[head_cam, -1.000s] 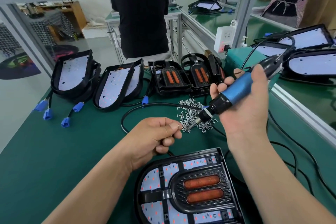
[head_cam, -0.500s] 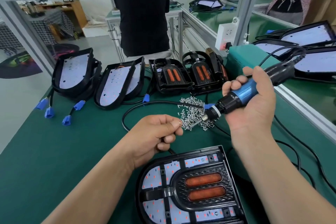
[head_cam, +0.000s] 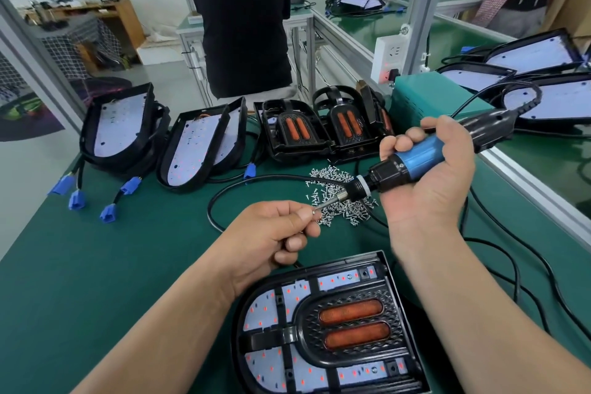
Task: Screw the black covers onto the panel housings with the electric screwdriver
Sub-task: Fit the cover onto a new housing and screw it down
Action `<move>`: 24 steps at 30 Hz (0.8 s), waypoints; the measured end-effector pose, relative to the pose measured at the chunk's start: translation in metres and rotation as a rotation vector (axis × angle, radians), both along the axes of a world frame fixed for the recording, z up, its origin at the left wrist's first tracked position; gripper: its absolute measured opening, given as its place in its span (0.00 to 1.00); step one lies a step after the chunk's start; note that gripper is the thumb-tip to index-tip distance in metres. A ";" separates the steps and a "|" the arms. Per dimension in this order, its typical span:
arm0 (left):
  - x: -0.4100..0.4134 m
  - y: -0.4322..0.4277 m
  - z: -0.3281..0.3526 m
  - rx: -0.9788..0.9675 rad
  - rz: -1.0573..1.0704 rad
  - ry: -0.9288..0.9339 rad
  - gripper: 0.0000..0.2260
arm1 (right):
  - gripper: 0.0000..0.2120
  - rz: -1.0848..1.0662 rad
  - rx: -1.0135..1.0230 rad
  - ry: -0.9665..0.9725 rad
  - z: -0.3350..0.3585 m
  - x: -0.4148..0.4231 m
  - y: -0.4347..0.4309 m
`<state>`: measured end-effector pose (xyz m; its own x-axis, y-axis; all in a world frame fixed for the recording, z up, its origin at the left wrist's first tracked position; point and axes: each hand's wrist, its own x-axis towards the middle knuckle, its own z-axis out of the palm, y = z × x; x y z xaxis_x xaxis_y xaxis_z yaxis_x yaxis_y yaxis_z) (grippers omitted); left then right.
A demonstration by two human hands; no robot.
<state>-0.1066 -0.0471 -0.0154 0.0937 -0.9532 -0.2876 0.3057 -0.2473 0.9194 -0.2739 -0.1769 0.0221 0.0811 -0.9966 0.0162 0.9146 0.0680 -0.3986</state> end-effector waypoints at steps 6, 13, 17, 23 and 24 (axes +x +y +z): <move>0.000 0.000 0.001 0.011 0.003 0.000 0.06 | 0.04 0.008 -0.012 0.010 0.000 0.001 0.002; -0.002 0.000 0.003 0.019 0.021 0.004 0.06 | 0.04 0.002 -0.018 0.011 -0.001 0.000 0.001; -0.002 0.001 0.003 0.020 0.022 0.001 0.06 | 0.04 0.005 -0.017 0.017 -0.002 0.001 0.002; -0.003 -0.001 0.002 0.021 0.053 -0.004 0.06 | 0.05 0.004 -0.053 0.057 -0.002 0.003 0.004; -0.003 -0.001 0.002 0.019 0.068 -0.002 0.05 | 0.06 0.001 -0.074 0.067 -0.002 0.004 0.005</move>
<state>-0.1095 -0.0479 -0.0131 0.1589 -0.9388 -0.3057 0.3205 -0.2438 0.9153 -0.2702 -0.1723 0.0202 0.0853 -0.9928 0.0845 0.8859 0.0368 -0.4625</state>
